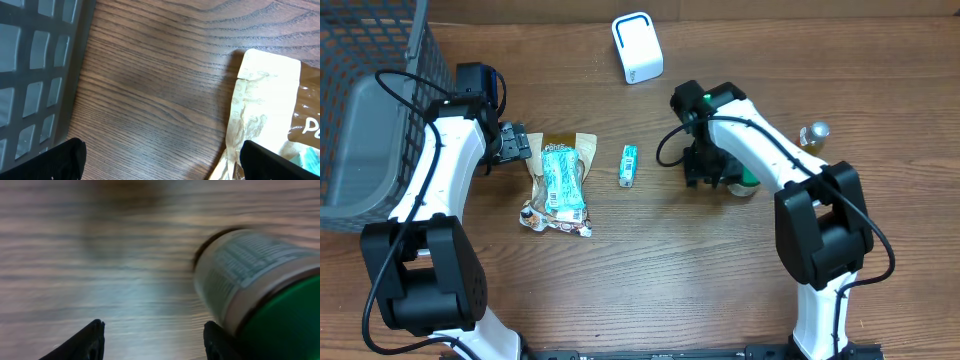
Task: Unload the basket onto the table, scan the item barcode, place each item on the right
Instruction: 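Open the right gripper, release the tub and move it back left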
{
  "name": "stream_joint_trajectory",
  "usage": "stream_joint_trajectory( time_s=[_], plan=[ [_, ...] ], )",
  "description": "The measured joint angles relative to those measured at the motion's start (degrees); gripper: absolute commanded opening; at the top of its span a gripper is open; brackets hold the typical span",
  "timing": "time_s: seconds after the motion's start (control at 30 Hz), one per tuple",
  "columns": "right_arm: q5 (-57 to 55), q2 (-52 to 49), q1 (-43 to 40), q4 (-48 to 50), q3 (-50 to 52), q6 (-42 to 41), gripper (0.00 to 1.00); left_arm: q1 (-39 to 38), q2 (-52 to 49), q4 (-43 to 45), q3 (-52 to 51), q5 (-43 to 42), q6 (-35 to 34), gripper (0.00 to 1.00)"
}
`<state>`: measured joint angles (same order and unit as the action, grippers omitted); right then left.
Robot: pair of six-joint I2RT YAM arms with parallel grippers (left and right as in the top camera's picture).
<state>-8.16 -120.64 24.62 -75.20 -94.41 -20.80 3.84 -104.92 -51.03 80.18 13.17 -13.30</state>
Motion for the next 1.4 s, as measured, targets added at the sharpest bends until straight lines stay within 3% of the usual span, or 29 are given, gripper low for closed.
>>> stream_joint_trajectory(
  time_s=[0.43, 0.77, 1.03, 1.23, 1.4],
  plan=[
    [-2.7, 0.0, -6.2, 1.2, 0.0, -3.4, 0.60, 0.0, 0.0, 0.0, 0.0, 0.0, 0.0, 1.00],
    [-0.3, 0.0, -6.8, 1.9, 0.0, -6.4, 0.67, 0.0, 0.0, 0.0, 0.0, 0.0, 0.0, 1.00],
    [7.5, 0.0, -5.5, 5.9, 0.0, -7.1, 0.81, 0.0, 0.0, 0.0, 0.0, 0.0, 0.0, 1.00],
    [14.7, 0.0, -3.5, 11.7, 0.0, -7.7, 1.00, 0.0, 0.0, 0.0, 0.0, 0.0, 0.0, 1.00],
    [17.5, 0.0, -1.2, 15.3, 0.0, -7.5, 1.00, 0.0, 0.0, 0.0, 0.0, 0.0, 0.0, 1.00]
  ],
)
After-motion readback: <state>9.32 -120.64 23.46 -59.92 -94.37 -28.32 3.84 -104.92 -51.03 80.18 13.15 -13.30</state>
